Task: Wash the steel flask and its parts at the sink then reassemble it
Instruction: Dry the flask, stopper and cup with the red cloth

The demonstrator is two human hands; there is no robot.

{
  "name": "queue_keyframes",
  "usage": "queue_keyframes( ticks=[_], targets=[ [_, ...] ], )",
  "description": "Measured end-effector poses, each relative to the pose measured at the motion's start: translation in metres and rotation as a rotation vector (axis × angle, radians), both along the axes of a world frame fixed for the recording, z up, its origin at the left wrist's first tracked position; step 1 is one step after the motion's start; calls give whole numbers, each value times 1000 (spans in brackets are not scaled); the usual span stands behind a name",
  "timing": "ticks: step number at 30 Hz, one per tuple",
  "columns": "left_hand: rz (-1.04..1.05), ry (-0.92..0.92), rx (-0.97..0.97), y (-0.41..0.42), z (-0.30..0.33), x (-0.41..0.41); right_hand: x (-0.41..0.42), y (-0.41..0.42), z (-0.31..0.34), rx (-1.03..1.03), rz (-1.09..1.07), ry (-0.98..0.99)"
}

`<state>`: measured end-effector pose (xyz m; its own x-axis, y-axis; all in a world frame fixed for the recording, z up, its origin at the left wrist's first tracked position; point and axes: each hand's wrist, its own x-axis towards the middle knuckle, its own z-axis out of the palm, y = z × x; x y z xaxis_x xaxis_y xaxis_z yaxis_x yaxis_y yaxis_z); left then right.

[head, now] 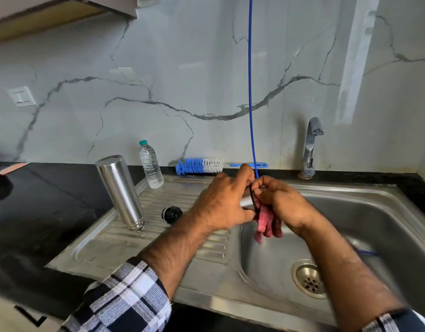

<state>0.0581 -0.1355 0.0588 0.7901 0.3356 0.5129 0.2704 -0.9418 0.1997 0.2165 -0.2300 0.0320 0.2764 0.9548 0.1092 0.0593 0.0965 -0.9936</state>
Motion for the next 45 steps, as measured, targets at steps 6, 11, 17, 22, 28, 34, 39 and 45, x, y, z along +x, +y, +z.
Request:
queue_keyframes(
  ticks=[6,11,17,22,28,34,39,45],
  targets=[
    [251,230,-101,70,13,-29,29,14,-10,-29,-271,722],
    [455,524,-121,130,14,-35,20,44,-13,-92,-341,801],
    [491,713,-151,156,1,-17,-2,84,-11,-97,-335,850],
    [459,812,-108,167,-14,-7,-6,100,-14,-105,-286,778],
    [440,893,-80,175,-20,-3,-2,104,-16,-117,-309,772],
    [366,947,-59,159,2,-3,-2,93,-9,-95,-296,786],
    [234,637,-259,142,14,-3,4,73,0,-29,-256,789],
    [-129,51,-1305,78,33,19,16,30,14,167,-187,771]
  ],
)
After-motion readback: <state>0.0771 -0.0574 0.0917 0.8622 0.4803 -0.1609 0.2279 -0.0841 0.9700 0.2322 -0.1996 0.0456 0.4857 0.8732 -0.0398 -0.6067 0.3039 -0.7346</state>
